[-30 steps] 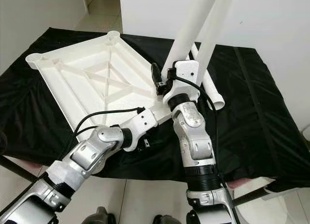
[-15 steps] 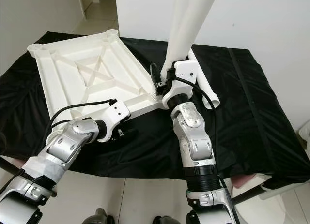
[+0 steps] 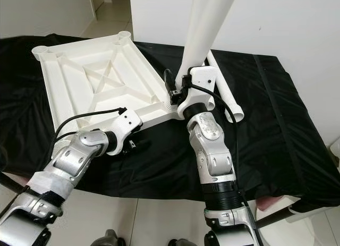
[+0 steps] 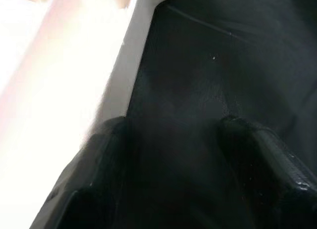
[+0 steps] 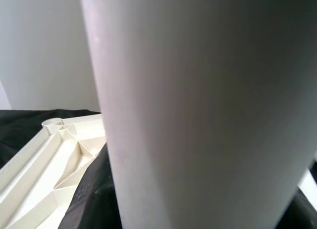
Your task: Building children table
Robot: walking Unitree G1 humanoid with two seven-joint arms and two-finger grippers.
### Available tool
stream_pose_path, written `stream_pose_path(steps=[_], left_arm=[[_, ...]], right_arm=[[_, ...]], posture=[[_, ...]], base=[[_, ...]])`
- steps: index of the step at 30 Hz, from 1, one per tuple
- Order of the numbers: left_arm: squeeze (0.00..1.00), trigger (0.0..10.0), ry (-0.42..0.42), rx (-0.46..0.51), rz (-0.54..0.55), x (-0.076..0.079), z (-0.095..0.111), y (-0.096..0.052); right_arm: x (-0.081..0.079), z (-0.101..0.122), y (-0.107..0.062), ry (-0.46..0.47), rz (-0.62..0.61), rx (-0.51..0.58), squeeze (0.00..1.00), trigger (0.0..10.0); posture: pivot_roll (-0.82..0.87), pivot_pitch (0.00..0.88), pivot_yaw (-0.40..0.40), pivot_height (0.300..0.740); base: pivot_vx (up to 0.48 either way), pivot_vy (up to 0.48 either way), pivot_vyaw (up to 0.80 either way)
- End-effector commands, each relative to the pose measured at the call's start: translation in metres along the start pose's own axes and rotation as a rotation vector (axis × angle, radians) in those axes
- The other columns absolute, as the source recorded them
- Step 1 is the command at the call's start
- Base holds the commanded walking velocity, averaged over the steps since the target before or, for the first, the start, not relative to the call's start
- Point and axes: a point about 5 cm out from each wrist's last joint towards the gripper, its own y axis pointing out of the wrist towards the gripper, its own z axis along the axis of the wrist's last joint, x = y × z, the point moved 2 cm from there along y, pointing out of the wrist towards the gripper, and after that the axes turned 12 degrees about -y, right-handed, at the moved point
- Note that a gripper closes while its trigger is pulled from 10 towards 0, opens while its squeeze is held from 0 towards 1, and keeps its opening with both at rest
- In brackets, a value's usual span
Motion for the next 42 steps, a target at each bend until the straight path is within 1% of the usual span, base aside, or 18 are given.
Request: stream_pose_path(steps=[1,3,4,5,8,13,14,18,21,23,25,27,28,30,33,35,38,42], left_arm=[[0.0,10.0,0.007,0.033,0.23,-0.016,0.001,0.003],[0.0,10.0,0.009,0.044,0.228,-0.016,0.005,0.006],[0.0,10.0,0.006,0.061,0.227,-0.016,0.012,0.012],[0.0,10.0,0.006,0.061,0.227,-0.016,0.012,0.012],[0.0,10.0,0.019,0.085,0.216,-0.015,0.022,0.021],[0.0,10.0,0.031,0.112,0.212,-0.015,0.033,0.025],[0.0,10.0,0.039,0.124,0.199,-0.014,0.039,0.026],[0.0,10.0,0.048,0.156,0.16,-0.011,0.05,0.026],[0.0,10.0,0.035,0.219,0.071,-0.005,0.057,0.014],[0.0,10.0,0.036,0.243,0.043,-0.004,0.058,0.01],[0.0,10.0,0.025,0.255,0.078,-0.012,0.053,-0.001],[0.0,10.0,0.024,0.252,0.09,-0.015,0.051,-0.003],[0.0,10.0,0.024,0.221,0.125,-0.024,0.04,-0.006],[0.0,10.0,0.023,0.205,0.142,-0.028,0.035,-0.008],[0.0,10.0,0.032,0.153,0.196,-0.04,0.019,-0.015],[0.0,10.0,0.033,0.142,0.206,-0.043,0.016,-0.017],[0.0,10.0,0.032,0.082,0.246,-0.051,0.0,-0.022],[0.0,10.0,0.022,0.02,0.293,-0.057,-0.015,-0.025]], right_arm=[[-0.002,0.006,0.003,0.001,0.012,0.02,0.0,10.0],[-0.002,0.007,0.002,-0.001,0.009,0.022,0.0,10.0],[0.0,0.007,0.002,-0.006,0.001,0.022,0.0,10.0],[0.0,0.007,0.002,-0.006,0.001,0.022,0.0,10.0],[0.005,0.008,0.0,-0.014,-0.019,0.021,0.0,10.0],[0.007,0.008,-0.002,-0.018,-0.03,0.021,0.0,10.0],[0.008,0.009,-0.003,-0.02,-0.034,0.02,0.0,10.0],[0.008,0.009,-0.004,-0.022,-0.039,0.02,0.0,10.0],[0.008,0.008,-0.005,-0.02,-0.042,0.017,0.0,10.0],[0.008,0.008,-0.005,-0.019,-0.042,0.017,0.0,10.0],[0.006,0.007,-0.004,-0.014,-0.037,0.015,0.0,10.0],[0.006,0.007,-0.004,-0.011,-0.034,0.014,0.0,10.0],[0.004,0.006,-0.002,-0.004,-0.024,0.014,0.0,10.0],[0.003,0.006,-0.002,-0.001,-0.019,0.014,0.0,10.0],[-0.001,0.006,0.002,0.004,-0.001,0.017,0.0,10.0],[-0.001,0.006,0.002,0.005,0.002,0.018,0.0,10.0],[-0.002,0.006,0.004,0.008,0.012,0.018,0.0,10.0],[-0.003,0.006,0.006,0.008,0.023,0.019,0.0,10.0]], posture=[[0.09,0.042,-0.015,0.74],[0.08,0.042,-0.011,0.74],[0.07,0.044,-0.005,0.74],[0.07,0.044,-0.005,0.74],[0.05,0.047,0.007,0.74],[0.04,0.049,0.012,0.74],[0.04,0.051,0.019,0.74],[0.04,0.054,0.022,0.74],[0.05,0.056,0.021,0.74],[0.05,0.056,0.02,0.74],[0.06,0.055,0.013,0.74],[0.07,0.054,0.006,0.74],[0.09,0.052,-0.005,0.74],[0.09,0.052,-0.008,0.74],[0.1,0.048,-0.021,0.74],[0.1,0.048,-0.021,0.74],[0.12,0.044,-0.037,0.74],[0.12,0.038,-0.043,0.74]], base=[[0.0,0.0,0.0],[0.0,0.0,0.0],[0.0,0.0,0.0],[0.0,0.0,0.0],[0.0,0.0,0.0],[0.0,0.0,0.0],[0.0,0.0,0.0],[0.0,0.0,0.0],[0.0,0.0,0.0],[0.0,0.0,0.0],[0.0,0.0,0.0],[0.0,0.0,0.0],[0.0,0.0,0.0],[0.0,0.0,0.0],[0.0,0.0,0.0],[0.0,0.0,0.0],[0.0,0.0,0.0],[0.0,0.0,0.0]])
